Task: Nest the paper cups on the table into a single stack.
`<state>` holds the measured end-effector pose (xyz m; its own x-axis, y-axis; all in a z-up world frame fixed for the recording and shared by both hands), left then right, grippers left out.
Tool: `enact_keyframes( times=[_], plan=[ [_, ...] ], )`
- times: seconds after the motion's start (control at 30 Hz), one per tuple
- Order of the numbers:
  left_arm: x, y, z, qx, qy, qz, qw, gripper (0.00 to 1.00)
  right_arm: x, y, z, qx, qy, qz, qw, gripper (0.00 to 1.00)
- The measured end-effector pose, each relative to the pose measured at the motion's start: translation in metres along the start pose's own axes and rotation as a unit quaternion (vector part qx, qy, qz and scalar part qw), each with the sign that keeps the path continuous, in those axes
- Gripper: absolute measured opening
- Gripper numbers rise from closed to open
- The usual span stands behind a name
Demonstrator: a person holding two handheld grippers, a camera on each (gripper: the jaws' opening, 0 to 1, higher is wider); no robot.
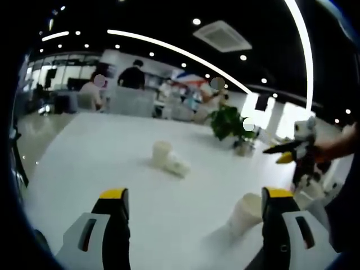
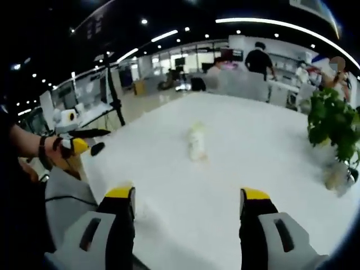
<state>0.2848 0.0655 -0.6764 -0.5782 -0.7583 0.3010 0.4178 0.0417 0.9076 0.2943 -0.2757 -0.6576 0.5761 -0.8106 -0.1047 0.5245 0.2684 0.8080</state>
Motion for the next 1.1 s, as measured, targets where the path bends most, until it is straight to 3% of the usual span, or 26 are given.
enact_keyframes(
  times=[0.23, 0.33, 0.37, 1.1],
  plan=[
    [0.001, 0.000, -0.001, 0.000, -0.001, 0.000, 1.0000, 0.97, 0.003, -0.006, -0.003, -0.009, -0.005, -0.022, 0.9997, 0.87],
    [0.001, 0.000, -0.002, 0.000, -0.003, 0.002, 1.0000, 0.97, 0.005, -0.008, -0.004, -0.010, -0.013, -0.041, 0.9990, 1.00],
    [0.001, 0.000, -0.003, -0.001, -0.004, 0.002, 1.0000, 0.97, 0.006, -0.011, -0.004, -0.023, -0.021, -0.051, 0.9982, 1.00],
    [0.001, -0.004, -0.003, -0.002, -0.002, 0.003, 1.0000, 0.97, 0.008, -0.005, -0.014, -0.018, -0.010, -0.046, 0.9987, 1.00]
  ],
)
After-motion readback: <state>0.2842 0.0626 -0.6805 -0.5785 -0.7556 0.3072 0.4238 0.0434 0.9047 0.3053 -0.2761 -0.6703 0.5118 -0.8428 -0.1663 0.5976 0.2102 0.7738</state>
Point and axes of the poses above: the point that each gripper's makers call its tool centre point, and the gripper's own axes: z roughly backward along the fingers, x roughly to its right, y roughly out of its top, the point moved 6 cm from there along z, roughly backward along the fingers, and after that the axes turned 3 degrees about -x, right-handed, at the moved point
